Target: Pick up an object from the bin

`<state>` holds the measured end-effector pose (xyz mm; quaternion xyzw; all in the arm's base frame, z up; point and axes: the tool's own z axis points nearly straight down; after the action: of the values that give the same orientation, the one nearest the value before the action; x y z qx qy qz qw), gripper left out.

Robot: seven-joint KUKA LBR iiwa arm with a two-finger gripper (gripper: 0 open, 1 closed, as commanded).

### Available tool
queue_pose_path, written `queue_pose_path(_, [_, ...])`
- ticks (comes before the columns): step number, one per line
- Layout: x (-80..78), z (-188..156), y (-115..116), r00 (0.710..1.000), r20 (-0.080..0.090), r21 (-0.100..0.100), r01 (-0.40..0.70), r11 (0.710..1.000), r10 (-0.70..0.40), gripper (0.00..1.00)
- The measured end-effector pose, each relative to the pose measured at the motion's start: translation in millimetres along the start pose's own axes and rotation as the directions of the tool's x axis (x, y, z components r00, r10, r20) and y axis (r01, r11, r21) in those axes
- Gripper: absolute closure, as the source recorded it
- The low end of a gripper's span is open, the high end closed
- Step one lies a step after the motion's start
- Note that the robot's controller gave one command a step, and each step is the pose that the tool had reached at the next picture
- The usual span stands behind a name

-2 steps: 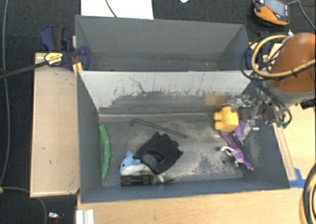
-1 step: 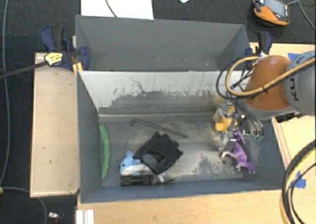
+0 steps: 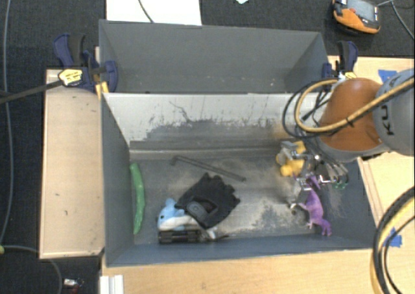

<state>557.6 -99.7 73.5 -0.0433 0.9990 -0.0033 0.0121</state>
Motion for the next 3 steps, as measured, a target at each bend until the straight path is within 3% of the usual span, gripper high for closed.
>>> queue_pose_path(1, [4.6, -1, 52, 0.988, -0.003, -0.003, 0.155, 0.988, -0.155, 0.00])
queue_pose_path(2, [2.7, 2, 87, 0.999, -0.003, 0.000, -0.041, 0.999, 0.041, 0.00])
queue_pose_path(3, [29.3, 1, 103, 0.998, -0.004, -0.003, 0.056, 0.998, -0.056, 0.00])
